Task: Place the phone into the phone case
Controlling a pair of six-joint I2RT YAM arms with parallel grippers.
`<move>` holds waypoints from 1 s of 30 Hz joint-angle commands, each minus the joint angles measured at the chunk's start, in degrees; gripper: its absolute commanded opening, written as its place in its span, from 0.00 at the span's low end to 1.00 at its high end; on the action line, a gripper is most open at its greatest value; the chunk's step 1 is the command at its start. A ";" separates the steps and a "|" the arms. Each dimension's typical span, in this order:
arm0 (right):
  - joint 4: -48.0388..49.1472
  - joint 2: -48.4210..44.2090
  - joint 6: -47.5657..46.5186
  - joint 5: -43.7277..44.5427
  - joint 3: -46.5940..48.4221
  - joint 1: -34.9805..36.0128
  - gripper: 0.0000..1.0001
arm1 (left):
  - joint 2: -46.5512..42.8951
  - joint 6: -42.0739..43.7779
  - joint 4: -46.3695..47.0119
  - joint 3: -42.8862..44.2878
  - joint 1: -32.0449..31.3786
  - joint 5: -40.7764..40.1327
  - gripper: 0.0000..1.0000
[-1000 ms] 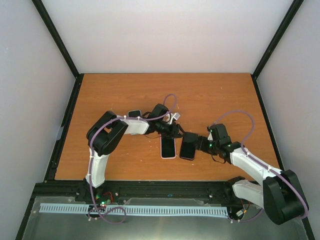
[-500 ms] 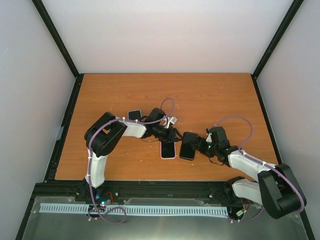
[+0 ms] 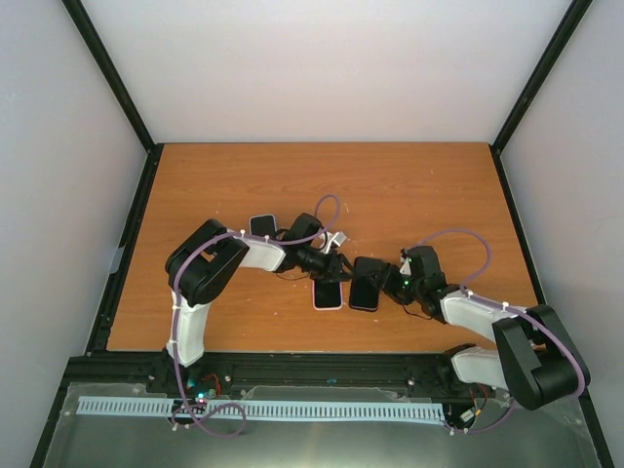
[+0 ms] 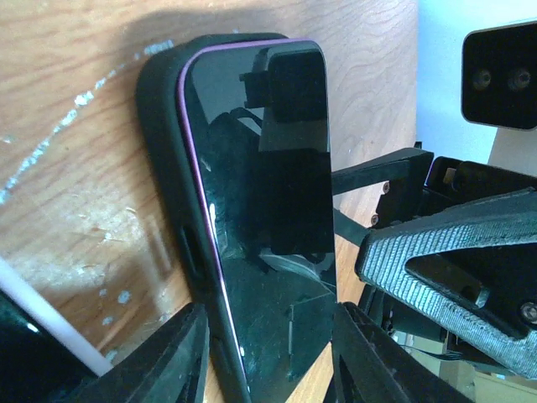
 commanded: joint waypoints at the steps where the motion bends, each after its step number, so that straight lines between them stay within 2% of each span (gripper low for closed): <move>1: 4.46 1.22 1.37 -2.40 -0.45 0.16 0.61 | 1.71 -0.63 1.04 0.65 -0.60 1.77 0.41; 6: 9.24 0.13 4.12 -6.47 -1.30 0.12 0.61 | 1.43 0.03 0.44 0.87 -0.55 1.83 0.41; 13: 10.83 -4.09 6.84 -8.51 -1.23 0.12 0.62 | -0.07 2.39 -2.26 1.40 -0.52 0.57 0.44; 21: 13.70 -6.05 9.54 -7.53 -3.21 0.16 0.63 | -2.69 1.20 1.10 -1.86 -0.55 1.34 0.52; 27: 21.95 -4.64 13.25 -10.25 -4.89 0.16 0.63 | -3.30 -0.04 4.01 -3.32 -0.60 2.54 0.55; 30: 22.70 -4.54 14.00 -10.58 -4.98 0.16 0.63 | -3.43 -0.20 4.78 -3.59 -0.60 2.66 0.57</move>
